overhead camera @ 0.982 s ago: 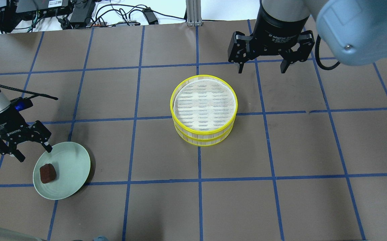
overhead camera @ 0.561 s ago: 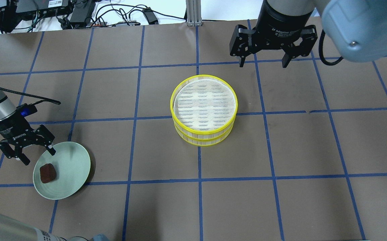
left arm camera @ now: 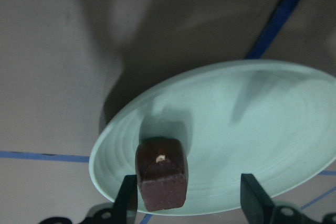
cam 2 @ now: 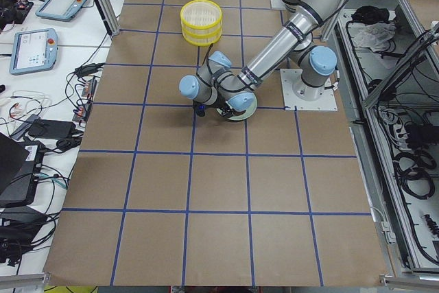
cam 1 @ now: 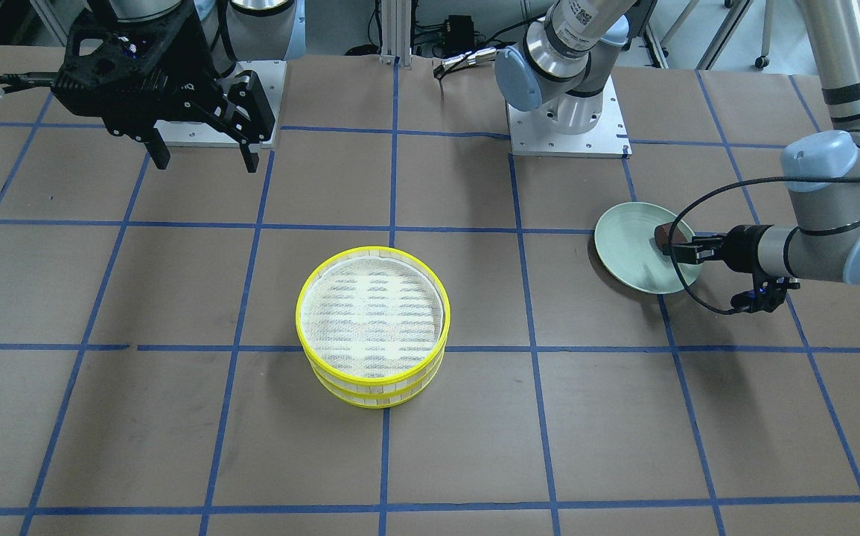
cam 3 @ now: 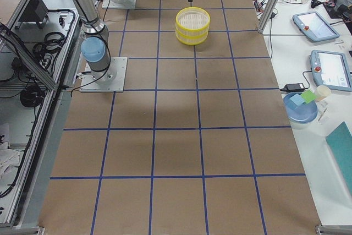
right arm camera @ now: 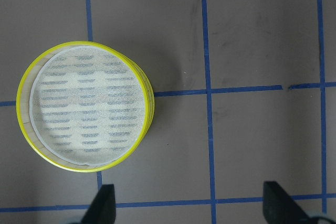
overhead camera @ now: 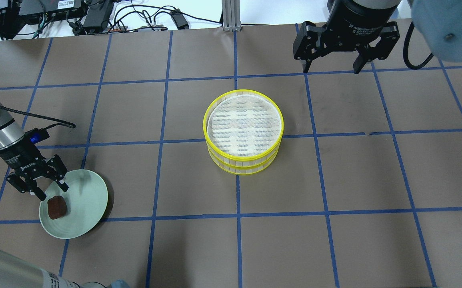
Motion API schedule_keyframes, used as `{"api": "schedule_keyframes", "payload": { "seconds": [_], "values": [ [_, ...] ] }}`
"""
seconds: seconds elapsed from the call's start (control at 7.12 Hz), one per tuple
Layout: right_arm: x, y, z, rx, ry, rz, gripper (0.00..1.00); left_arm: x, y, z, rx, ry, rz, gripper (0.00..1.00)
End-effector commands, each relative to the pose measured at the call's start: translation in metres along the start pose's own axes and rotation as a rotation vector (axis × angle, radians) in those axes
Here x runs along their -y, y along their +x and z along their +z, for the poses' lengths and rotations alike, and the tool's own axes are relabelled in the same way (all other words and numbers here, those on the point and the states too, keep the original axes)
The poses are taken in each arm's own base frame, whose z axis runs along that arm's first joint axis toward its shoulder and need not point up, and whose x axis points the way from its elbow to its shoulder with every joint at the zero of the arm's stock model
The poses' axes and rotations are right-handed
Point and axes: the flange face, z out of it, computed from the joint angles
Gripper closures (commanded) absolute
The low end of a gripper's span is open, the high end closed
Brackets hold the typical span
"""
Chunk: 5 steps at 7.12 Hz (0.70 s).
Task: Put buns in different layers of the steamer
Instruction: 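Lower the left gripper and grasp the brown bun on the plate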
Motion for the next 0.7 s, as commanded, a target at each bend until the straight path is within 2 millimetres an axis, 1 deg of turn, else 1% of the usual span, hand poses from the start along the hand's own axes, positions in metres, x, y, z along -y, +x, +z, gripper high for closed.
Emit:
{"api": "schedule_keyframes", "payload": {
  "seconds": [0.0, 0.42, 0.56],
  "values": [
    [-0.001, 0.0, 0.0, 0.0, -0.001, -0.005, 0.0, 0.002, -0.001, 0.008, -0.002, -0.036, -0.002, 0.23],
    [-0.001, 0.001, 0.0, -0.008, 0.001, -0.005, 0.0, 0.012, -0.007, 0.022, 0.031, -0.082, -0.052, 0.23],
    [-0.001, 0.001, 0.0, -0.008, 0.001, -0.006, 0.0, 0.013, -0.006, 0.017, 0.019, -0.069, -0.07, 0.4]
  ]
}}
